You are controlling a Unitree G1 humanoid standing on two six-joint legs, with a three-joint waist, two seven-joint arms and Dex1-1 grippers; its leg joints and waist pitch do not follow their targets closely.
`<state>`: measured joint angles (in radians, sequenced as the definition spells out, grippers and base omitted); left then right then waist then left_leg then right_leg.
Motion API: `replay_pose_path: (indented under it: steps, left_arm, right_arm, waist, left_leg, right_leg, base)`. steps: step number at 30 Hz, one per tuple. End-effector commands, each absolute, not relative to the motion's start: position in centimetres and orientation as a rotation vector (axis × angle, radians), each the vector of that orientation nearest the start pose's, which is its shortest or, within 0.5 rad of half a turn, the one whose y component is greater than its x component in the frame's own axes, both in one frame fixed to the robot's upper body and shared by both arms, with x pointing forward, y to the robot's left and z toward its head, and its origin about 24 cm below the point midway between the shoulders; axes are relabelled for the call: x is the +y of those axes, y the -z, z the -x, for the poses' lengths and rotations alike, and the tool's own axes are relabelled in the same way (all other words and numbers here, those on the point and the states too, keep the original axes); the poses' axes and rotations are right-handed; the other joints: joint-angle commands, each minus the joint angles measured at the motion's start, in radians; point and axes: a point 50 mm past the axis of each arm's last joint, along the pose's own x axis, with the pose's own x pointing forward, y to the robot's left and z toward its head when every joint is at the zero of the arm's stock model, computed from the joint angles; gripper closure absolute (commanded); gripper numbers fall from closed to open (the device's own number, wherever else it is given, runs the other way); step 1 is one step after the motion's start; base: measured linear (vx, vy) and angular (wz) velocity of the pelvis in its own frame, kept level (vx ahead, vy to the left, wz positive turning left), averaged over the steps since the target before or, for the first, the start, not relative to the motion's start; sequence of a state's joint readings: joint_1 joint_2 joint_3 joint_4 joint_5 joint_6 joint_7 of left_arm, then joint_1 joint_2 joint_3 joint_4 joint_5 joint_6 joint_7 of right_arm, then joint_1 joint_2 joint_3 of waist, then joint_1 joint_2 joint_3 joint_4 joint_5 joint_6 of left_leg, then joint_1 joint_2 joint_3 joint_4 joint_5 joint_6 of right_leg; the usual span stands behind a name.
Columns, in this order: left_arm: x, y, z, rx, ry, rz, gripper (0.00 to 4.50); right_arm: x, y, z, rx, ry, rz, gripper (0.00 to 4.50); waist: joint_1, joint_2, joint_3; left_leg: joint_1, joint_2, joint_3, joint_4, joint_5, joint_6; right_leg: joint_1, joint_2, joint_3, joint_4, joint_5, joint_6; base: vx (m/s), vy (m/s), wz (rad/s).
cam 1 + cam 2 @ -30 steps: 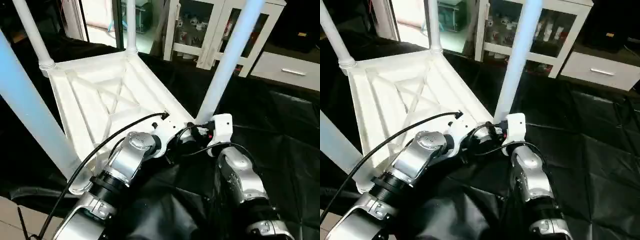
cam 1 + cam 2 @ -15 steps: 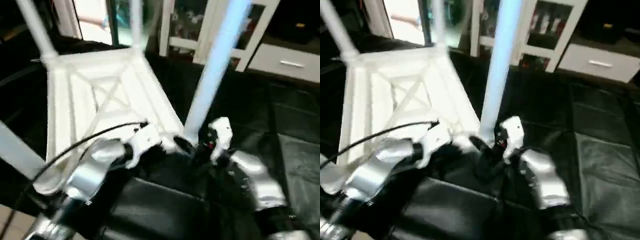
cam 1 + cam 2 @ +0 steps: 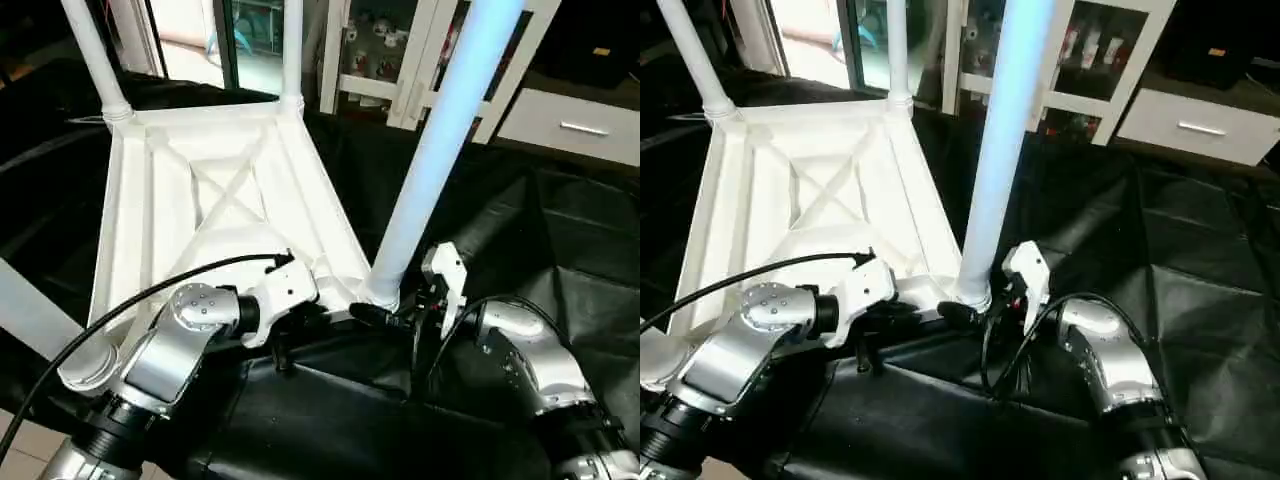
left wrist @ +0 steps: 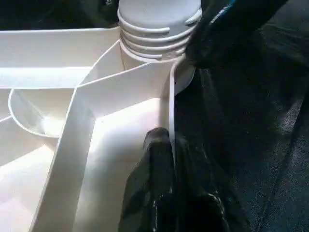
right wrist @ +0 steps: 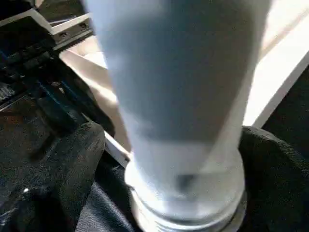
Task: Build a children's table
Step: Rotate leg to tighten
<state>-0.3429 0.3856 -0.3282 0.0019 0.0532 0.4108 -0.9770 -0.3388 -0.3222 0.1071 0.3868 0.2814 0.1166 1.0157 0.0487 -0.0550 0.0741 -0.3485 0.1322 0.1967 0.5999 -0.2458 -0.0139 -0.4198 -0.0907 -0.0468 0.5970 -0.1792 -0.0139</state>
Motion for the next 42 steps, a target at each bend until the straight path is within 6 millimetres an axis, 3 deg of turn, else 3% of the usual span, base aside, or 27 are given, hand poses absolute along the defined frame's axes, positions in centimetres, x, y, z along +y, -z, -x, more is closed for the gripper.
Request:
replay_pose_path:
  steps: [1, 2, 12, 18, 25, 28, 31, 34, 35, 36, 40, 42]
  left_arm:
    - [10.2, -5.7, -26.3, 0.391, 1.259, -0.362, 4.50]
    - [10.2, -5.7, -26.3, 0.392, 1.260, -0.363, 4.50]
    - [10.3, -5.6, -26.2, 0.409, 1.272, -0.372, 4.50]
    - [10.3, -5.5, -26.2, 0.415, 1.276, -0.376, 4.50]
    - [10.3, -5.2, -26.3, 0.426, 1.271, -0.379, 4.50]
    - [10.1, -5.1, -26.9, 0.428, 1.229, -0.376, 4.50]
    - [9.5, -5.1, -28.1, 0.424, 1.160, -0.396, 4.50]
    - [8.8, -5.3, -29.6, 0.427, 1.061, -0.403, 4.50]
    - [8.6, -5.3, -30.1, 0.429, 1.026, -0.403, 4.50]
    - [8.0, -5.5, -31.1, 0.432, 0.931, -0.390, 4.50]
    - [5.4, -6.2, -32.7, 0.409, 0.817, -0.346, 4.50]
    - [4.4, -6.4, -32.8, 0.402, 0.827, -0.333, 4.50]
  right_arm:
    - [-14.9, -4.5, -29.2, 0.195, -1.083, -0.035, 0.03]
    - [-14.9, -4.5, -29.2, 0.196, -1.084, -0.035, 0.29]
    - [-14.8, -4.3, -29.1, 0.188, -1.106, -0.041, 1.06]
    - [-14.8, -4.1, -28.9, 0.181, -1.106, -0.039, 1.60]
    - [-14.7, -3.7, -28.5, 0.186, -1.091, -0.031, 1.74]
    - [-14.6, -2.9, -28.4, 0.218, -1.028, -0.007, 1.75]
    - [-14.3, -1.9, -28.6, 0.261, -0.906, 0.013, 1.76]
    - [-14.2, -0.9, -29.2, 0.327, -0.704, 0.033, 1.76]
    - [-14.2, -0.6, -29.4, 0.346, -0.643, 0.035, 1.76]
    - [-14.1, -0.2, -29.6, 0.376, -0.512, 0.020, 1.76]
    - [-12.7, 0.7, -30.1, 0.416, -0.313, -0.058, 1.77]
    - [-12.0, 0.9, -30.2, 0.422, -0.303, -0.026, 1.77]
  waist:
    - [0.004, -0.016, -0.052]
    - [0.005, -0.016, -0.052]
    - [0.009, -0.013, -0.051]
    - [0.011, -0.014, -0.054]
    - [0.012, -0.013, -0.057]
    - [0.013, -0.013, -0.054]
    - [0.011, -0.012, -0.048]
    - [0.007, -0.012, -0.040]
    - [0.003, -0.007, -0.037]
    - [0.000, -0.010, -0.040]
    - [0.003, 0.001, -0.046]
    - [0.001, -0.005, -0.047]
  left_leg:
    - [0.005, 0.098, -0.038, -0.065, 0.076, 0.199]
    - [0.004, 0.097, -0.038, -0.064, 0.074, 0.201]
    - [0.006, 0.098, -0.038, -0.065, 0.047, 0.180]
    - [0.005, 0.097, -0.038, -0.061, 0.076, 0.197]
    - [0.005, 0.098, -0.037, -0.059, 0.072, 0.193]
    - [0.005, 0.097, -0.038, -0.062, 0.038, 0.173]
    - [0.007, 0.099, -0.039, -0.072, -0.062, 0.118]
    - [0.013, 0.097, -0.045, -0.084, -0.184, 0.041]
    - [0.017, 0.097, -0.049, -0.090, -0.223, 0.011]
    - [0.021, 0.095, -0.052, -0.091, -0.262, -0.011]
    - [0.026, 0.092, -0.048, -0.093, -0.230, -0.028]
    - [0.019, 0.091, -0.047, -0.094, -0.232, -0.016]
  right_leg:
    - [0.049, -0.078, 0.049, -0.041, -0.066, -0.325]
    - [0.050, -0.079, 0.049, -0.042, -0.074, -0.327]
    - [0.050, -0.077, 0.049, -0.043, -0.104, -0.320]
    - [0.051, -0.077, 0.049, -0.038, -0.069, -0.329]
    - [0.051, -0.077, 0.048, -0.038, -0.077, -0.331]
    - [0.050, -0.076, 0.049, -0.044, -0.122, -0.319]
    - [0.048, -0.079, 0.052, -0.061, -0.247, -0.283]
    - [0.044, -0.080, 0.055, -0.080, -0.413, -0.218]
    - [0.039, -0.076, 0.055, -0.086, -0.471, -0.191]
    - [0.038, -0.076, 0.053, -0.089, -0.509, -0.166]
    - [0.033, -0.076, 0.056, -0.092, -0.406, -0.168]
    - [0.040, -0.075, 0.054, -0.088, -0.354, -0.175]
  base:
    - [0.000, 0.000, 0.00]
    - [0.000, 0.000, 0.00]
    - [0.000, 0.000, 0.00]
    - [0.000, 0.000, 0.00]
    - [0.000, 0.000, 0.00]
    - [0.000, 0.000, 0.00]
    - [0.000, 0.000, 0.00]
    - [0.000, 0.000, 0.00]
    - [0.000, 0.000, 0.00]
    - [0.000, 0.000, 0.00]
    - [0.000, 0.000, 0.00]
    - [0.000, 0.000, 0.00]
